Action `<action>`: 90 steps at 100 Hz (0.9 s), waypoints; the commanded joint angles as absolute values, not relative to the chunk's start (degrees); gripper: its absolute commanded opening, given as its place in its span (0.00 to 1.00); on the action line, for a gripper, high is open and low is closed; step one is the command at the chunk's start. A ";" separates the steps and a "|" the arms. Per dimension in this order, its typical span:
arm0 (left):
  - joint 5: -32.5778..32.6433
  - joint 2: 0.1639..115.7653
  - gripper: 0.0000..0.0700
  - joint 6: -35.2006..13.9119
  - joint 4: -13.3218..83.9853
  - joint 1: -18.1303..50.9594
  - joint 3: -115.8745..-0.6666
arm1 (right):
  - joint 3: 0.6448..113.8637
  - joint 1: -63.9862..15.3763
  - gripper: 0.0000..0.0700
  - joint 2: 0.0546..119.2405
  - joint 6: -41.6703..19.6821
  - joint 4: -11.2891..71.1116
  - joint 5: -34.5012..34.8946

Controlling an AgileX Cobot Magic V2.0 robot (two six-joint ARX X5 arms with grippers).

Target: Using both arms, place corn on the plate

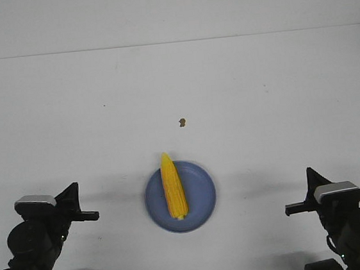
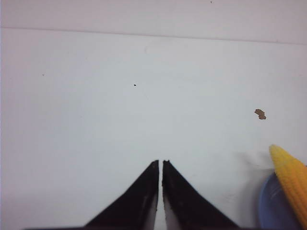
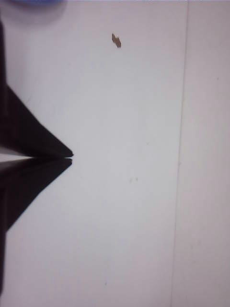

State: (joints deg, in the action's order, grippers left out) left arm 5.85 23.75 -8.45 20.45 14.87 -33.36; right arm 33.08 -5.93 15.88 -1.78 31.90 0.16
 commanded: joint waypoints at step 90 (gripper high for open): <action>6.07 19.66 0.02 -5.02 16.67 14.70 -32.16 | 33.74 -5.93 0.00 16.05 -1.50 31.33 0.03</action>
State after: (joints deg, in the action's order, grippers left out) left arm 5.85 20.78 -7.60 19.05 14.85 -33.04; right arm 33.08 -5.93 15.88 -1.74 31.90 0.14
